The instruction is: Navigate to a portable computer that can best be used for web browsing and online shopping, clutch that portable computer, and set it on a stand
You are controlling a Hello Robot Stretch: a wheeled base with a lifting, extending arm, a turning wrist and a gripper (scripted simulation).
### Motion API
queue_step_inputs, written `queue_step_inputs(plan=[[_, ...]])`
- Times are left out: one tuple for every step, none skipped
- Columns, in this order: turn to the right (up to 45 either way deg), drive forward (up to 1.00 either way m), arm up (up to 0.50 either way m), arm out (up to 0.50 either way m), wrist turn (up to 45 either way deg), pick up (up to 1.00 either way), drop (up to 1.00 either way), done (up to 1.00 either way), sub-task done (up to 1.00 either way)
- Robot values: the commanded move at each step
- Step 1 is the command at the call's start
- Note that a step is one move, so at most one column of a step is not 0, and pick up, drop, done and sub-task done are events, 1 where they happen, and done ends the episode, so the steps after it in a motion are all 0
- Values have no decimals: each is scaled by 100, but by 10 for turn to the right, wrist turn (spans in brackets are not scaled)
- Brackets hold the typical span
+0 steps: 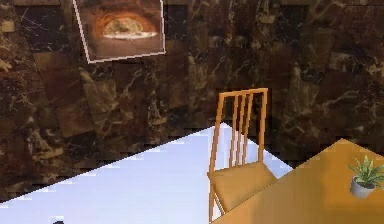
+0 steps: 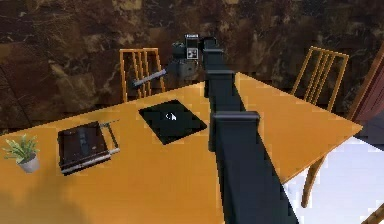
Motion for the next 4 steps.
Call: queue_step_inputs(plan=[[0,0,0,0,120,0,0,0,0],[0,0,-30,0,0,0,0,0,0],[0,0,0,0,0,100,0,0,0],[0,0,10,0,0,0,0,0,0]])
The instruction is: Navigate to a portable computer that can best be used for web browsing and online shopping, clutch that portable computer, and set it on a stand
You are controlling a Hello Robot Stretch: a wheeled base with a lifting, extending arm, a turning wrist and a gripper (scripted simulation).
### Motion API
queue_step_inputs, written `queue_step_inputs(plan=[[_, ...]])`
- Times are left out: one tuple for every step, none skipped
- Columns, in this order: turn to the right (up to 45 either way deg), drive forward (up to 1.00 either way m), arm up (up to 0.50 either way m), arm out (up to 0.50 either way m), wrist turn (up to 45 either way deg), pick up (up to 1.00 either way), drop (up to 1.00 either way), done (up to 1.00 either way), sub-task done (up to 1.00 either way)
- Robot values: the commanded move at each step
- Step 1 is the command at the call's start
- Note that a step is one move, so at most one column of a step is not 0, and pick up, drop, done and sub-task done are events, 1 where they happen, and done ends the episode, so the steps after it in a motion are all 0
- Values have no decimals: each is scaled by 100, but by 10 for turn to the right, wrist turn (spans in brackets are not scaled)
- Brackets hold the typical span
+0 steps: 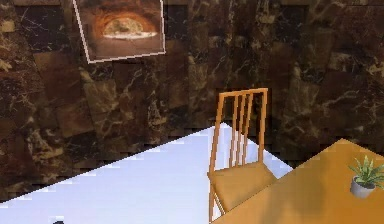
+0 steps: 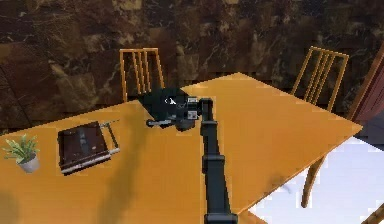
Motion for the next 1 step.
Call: queue_step_inputs(plan=[[0,0,20,0,0,0,0,0,0]])
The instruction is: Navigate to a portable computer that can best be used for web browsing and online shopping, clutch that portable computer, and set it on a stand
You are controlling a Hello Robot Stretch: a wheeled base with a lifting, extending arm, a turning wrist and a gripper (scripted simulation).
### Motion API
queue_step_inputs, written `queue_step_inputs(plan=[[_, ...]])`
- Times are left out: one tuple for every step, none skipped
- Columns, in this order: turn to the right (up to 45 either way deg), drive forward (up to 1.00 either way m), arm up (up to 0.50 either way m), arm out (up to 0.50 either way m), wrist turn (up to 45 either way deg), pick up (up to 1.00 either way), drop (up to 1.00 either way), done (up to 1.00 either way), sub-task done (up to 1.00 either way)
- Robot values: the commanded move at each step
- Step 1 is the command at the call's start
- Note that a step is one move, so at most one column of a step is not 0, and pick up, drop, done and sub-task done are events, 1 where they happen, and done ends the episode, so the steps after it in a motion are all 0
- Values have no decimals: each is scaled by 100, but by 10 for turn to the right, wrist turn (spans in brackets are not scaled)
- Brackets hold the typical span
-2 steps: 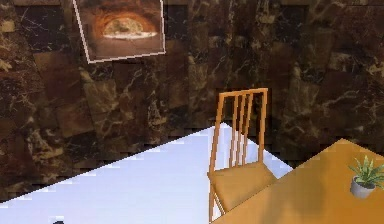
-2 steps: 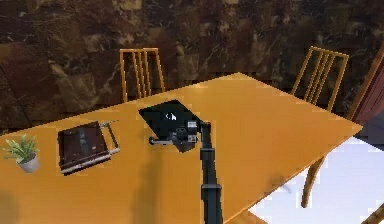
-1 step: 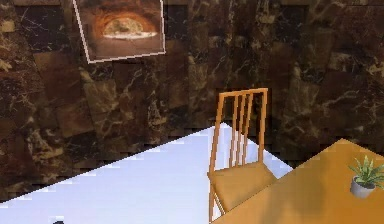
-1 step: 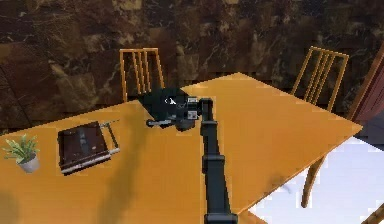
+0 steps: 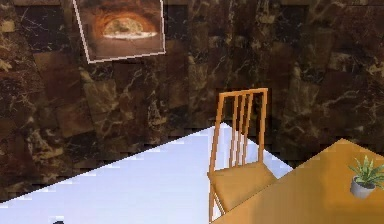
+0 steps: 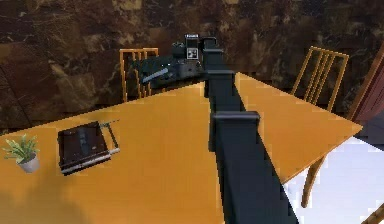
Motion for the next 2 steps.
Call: queue_step_inputs(plan=[[0,0,0,0,-450,0,0,0,0],[0,0,0,0,-450,0,0,0,0]])
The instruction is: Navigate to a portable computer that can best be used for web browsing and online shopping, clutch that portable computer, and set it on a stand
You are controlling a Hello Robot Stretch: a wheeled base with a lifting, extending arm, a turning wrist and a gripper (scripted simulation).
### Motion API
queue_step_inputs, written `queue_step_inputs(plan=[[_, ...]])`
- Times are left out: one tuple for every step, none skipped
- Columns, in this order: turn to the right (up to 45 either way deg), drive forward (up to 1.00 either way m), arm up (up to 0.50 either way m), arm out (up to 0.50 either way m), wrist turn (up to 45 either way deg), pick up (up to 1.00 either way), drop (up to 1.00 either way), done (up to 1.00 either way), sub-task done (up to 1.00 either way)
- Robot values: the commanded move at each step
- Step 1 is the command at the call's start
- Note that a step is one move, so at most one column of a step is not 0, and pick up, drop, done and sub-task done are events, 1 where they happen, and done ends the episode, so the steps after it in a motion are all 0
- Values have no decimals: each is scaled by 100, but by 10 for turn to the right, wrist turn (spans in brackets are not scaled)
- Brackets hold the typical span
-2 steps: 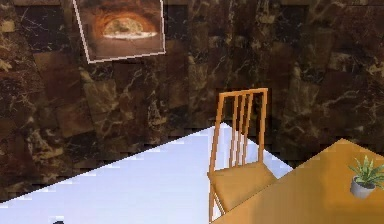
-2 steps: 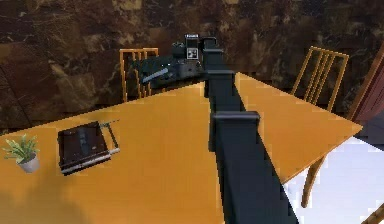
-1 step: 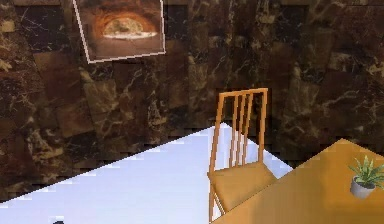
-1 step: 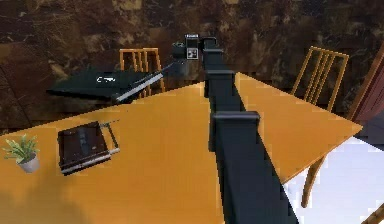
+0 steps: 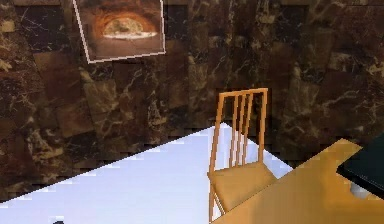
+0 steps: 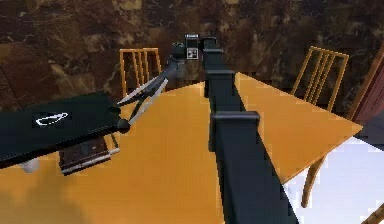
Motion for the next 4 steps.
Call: queue_step_inputs(plan=[[0,0,0,0,-60,0,0,0,0],[0,0,0,-48,0,0,0,0,0],[-450,0,0,0,0,0,0,0,0],[-360,0,0,0,0,0,0,0,0]])
